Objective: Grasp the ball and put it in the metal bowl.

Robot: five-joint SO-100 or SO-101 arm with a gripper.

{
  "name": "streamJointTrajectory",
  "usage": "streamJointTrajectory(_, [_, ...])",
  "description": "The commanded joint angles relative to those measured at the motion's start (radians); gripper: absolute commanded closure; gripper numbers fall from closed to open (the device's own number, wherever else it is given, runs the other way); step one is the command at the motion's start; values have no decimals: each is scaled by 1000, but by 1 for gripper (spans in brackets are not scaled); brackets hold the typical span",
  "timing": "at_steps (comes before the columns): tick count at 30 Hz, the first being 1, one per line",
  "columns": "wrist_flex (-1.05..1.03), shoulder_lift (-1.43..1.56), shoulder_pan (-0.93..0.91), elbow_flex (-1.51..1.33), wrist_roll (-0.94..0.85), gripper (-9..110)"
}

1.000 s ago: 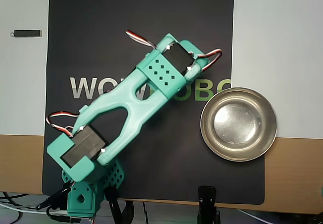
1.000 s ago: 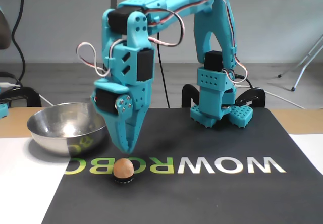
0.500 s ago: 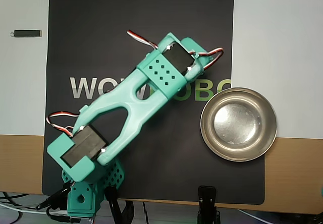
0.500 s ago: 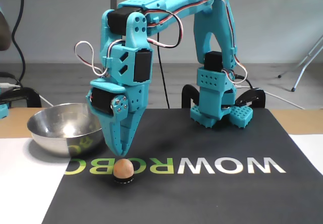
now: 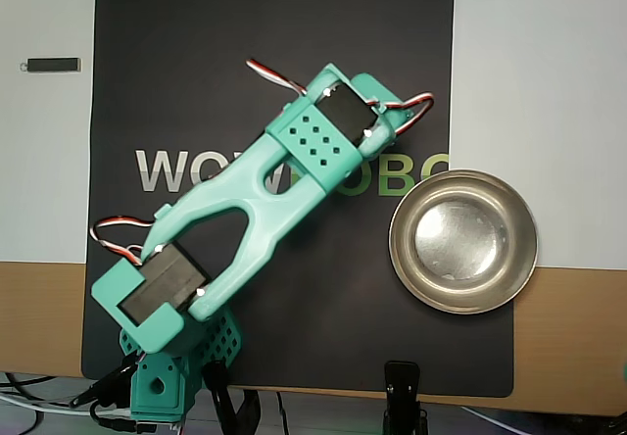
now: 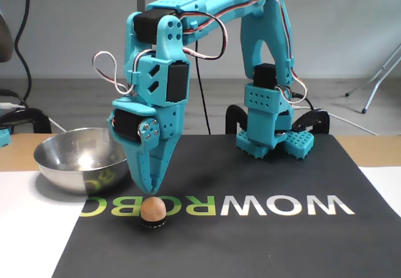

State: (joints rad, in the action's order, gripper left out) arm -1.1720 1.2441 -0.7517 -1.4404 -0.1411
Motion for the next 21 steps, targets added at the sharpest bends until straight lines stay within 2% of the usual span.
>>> streamJointTrajectory(1, [2,49,-3,6,3,100])
streamJointTrajectory(3, [2,49,-3,6,3,97])
streamJointTrajectory(9, [2,49,-5,5,3,75])
streamJointTrajectory(21, [6,58,-6,-43,2,74])
